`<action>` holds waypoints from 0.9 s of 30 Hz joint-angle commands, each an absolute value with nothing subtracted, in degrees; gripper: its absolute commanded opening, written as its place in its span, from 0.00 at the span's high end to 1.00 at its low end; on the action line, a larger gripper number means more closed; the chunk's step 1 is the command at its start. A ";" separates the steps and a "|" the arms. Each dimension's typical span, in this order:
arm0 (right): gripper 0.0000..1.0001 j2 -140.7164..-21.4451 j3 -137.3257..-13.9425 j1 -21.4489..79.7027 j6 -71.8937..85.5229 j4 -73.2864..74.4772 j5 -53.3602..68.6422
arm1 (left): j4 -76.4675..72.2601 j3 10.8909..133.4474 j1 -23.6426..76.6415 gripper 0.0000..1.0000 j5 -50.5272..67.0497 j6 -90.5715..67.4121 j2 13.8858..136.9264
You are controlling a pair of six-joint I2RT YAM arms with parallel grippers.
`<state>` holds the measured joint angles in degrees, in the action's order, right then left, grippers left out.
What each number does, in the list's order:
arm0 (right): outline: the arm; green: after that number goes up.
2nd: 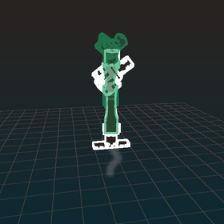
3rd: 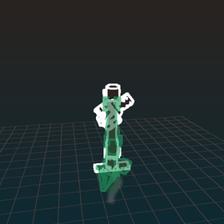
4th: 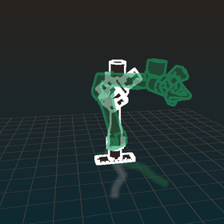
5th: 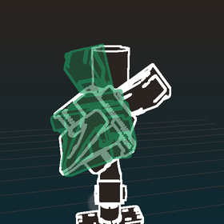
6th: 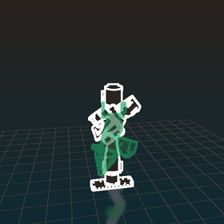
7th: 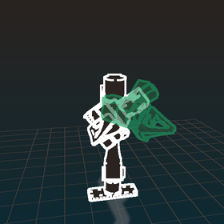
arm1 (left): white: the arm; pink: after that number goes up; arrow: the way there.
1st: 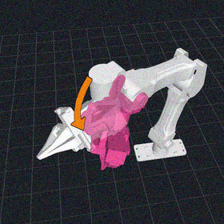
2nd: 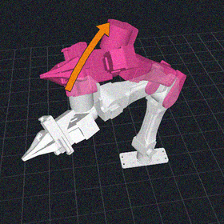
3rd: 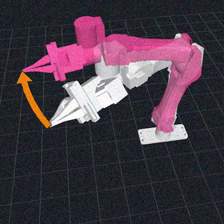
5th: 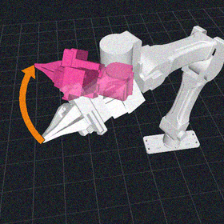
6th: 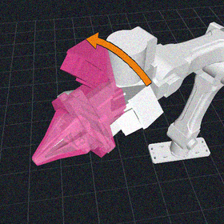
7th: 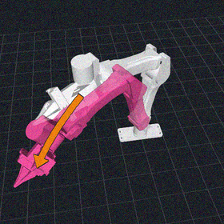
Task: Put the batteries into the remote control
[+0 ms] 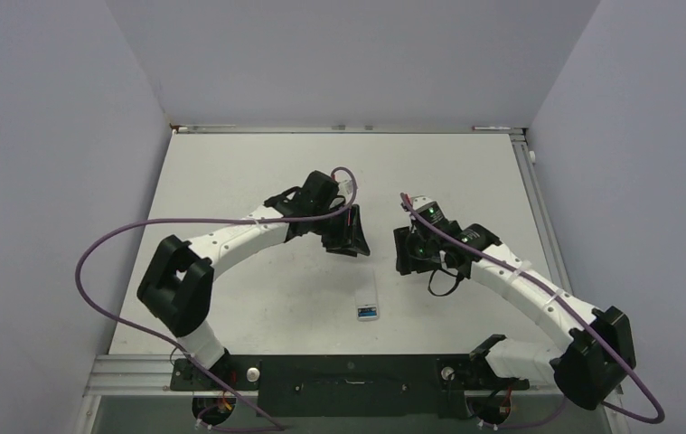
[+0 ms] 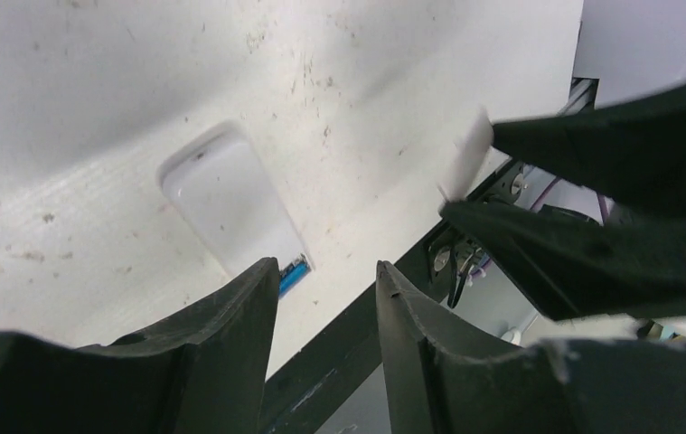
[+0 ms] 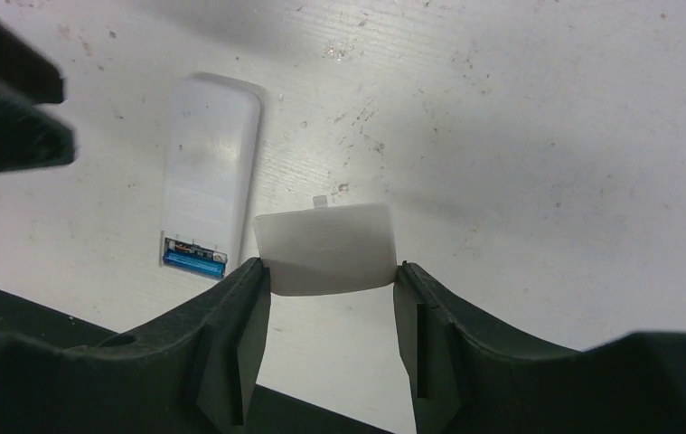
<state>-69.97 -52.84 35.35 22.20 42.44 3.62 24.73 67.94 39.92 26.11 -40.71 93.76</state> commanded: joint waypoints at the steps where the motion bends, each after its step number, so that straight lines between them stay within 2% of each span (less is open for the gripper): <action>1: 0.92 -64.51 -53.30 36.22 25.88 45.24 1.15 | 27.16 76.20 40.41 0.61 25.53 -38.38 100.32; 16: 0.92 -58.40 -54.49 37.89 26.84 49.49 2.24 | 36.20 93.48 44.40 0.68 23.48 -34.64 120.28; 27: 0.92 -60.33 -55.29 42.07 27.71 50.49 1.09 | 40.30 89.64 45.01 0.73 20.77 -31.91 122.73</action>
